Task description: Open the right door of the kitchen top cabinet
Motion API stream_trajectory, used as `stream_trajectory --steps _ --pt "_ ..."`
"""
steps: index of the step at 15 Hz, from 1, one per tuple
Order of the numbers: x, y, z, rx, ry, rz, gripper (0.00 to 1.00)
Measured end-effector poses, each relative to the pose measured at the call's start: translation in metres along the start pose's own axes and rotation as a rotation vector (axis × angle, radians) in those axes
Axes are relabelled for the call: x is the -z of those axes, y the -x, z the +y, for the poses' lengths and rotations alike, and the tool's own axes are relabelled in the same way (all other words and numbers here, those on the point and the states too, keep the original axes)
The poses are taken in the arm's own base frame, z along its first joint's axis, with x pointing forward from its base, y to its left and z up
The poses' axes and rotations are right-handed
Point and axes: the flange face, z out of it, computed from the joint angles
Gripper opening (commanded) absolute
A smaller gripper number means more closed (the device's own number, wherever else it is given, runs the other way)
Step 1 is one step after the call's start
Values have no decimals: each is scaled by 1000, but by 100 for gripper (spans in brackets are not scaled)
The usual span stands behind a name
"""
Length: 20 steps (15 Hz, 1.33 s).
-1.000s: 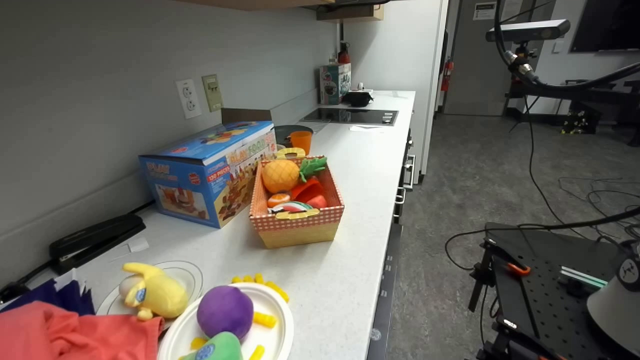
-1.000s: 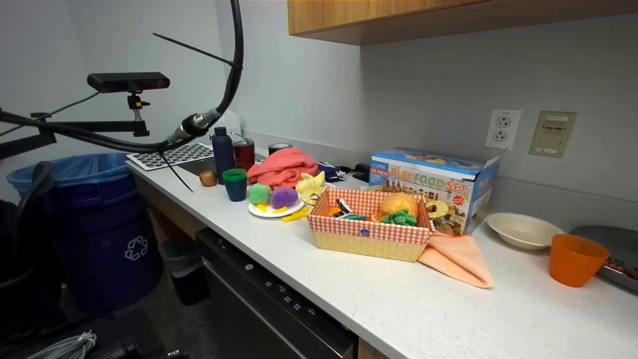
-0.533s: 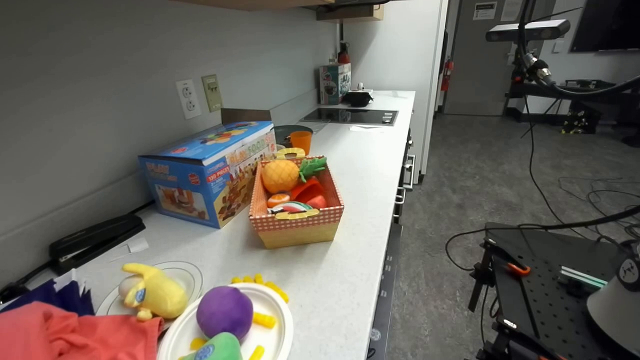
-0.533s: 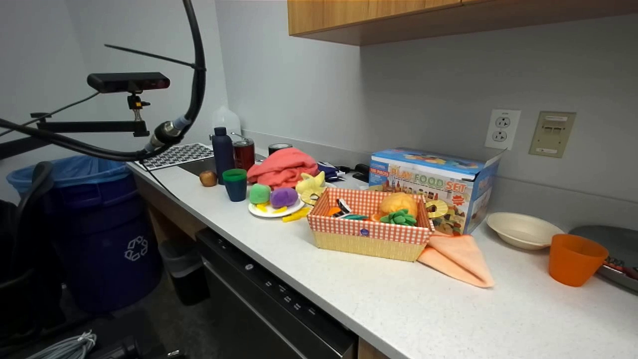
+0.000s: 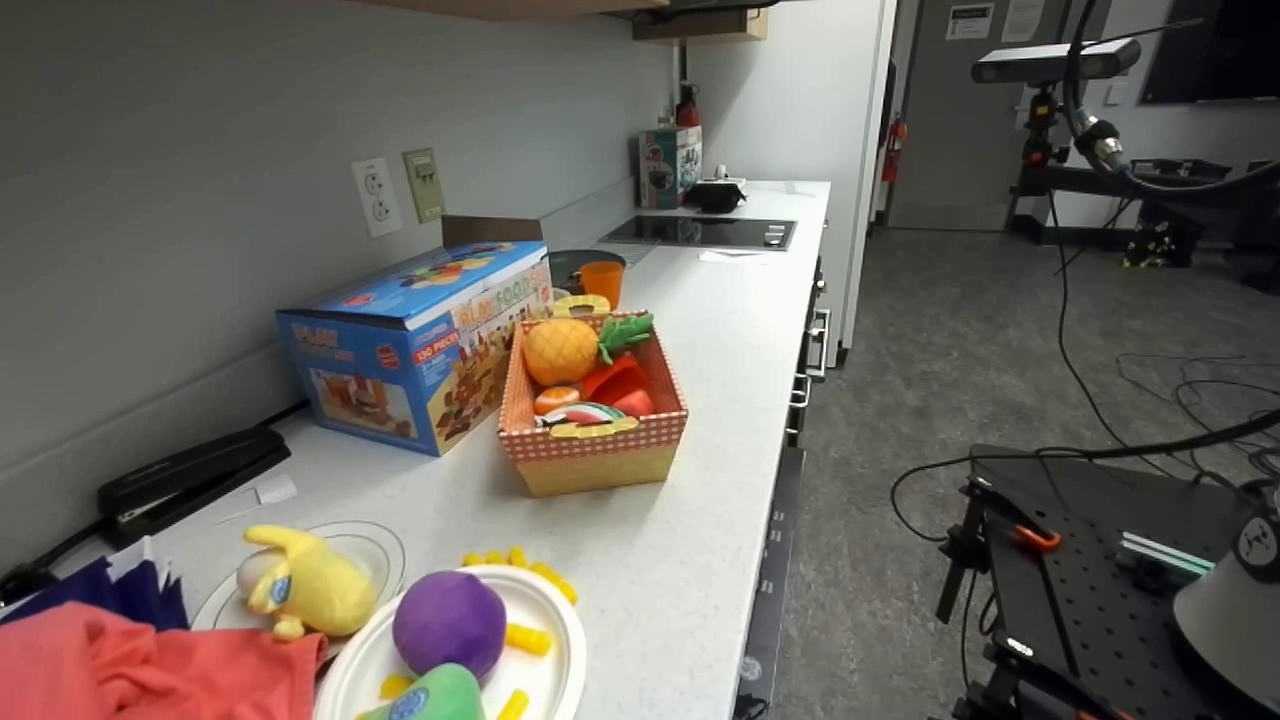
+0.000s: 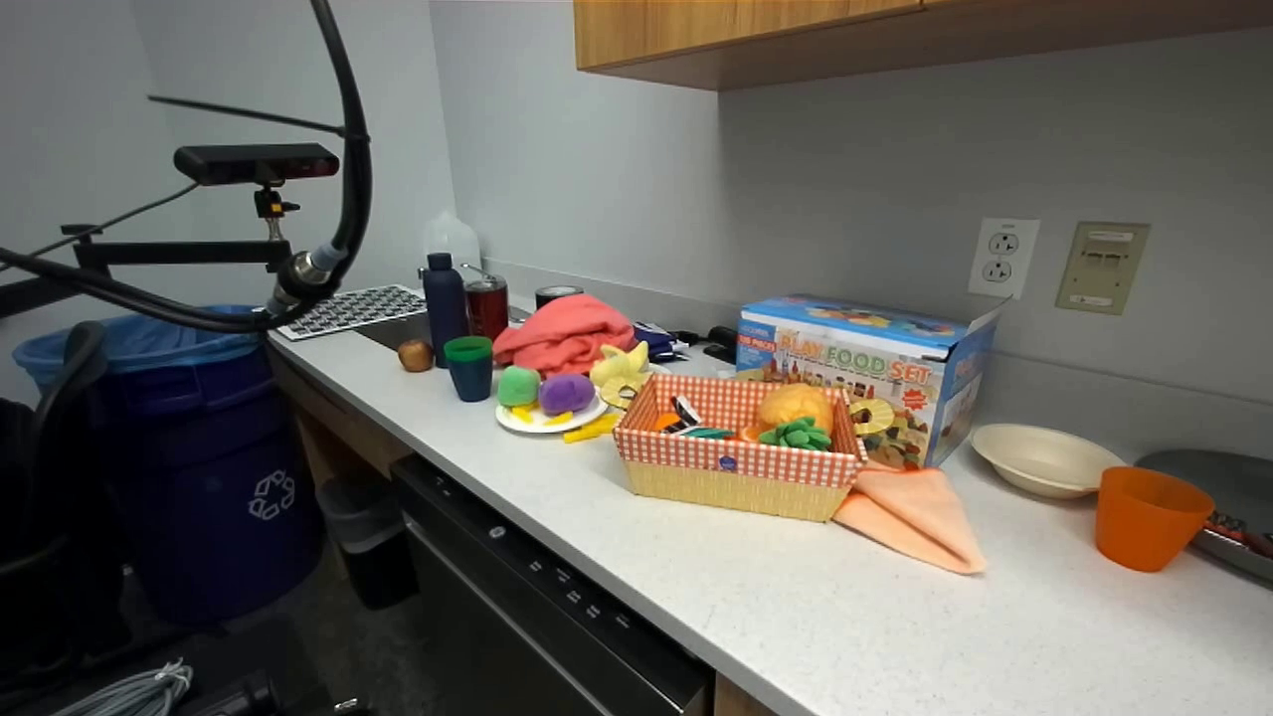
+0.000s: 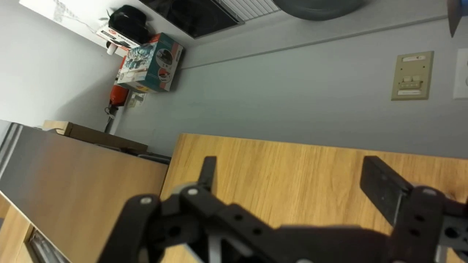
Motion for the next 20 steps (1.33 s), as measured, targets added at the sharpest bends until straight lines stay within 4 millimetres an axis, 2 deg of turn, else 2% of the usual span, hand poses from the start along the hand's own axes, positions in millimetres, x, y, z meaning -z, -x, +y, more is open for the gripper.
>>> stream_trajectory --steps 4,10,14,20 --pt "1 -12 -11 -17 -70 75 100" --pt "-13 -36 -35 -53 -131 99 100" --pt "-6 -52 -55 -98 -190 81 100" --pt "-6 -75 -59 -101 -173 102 100"
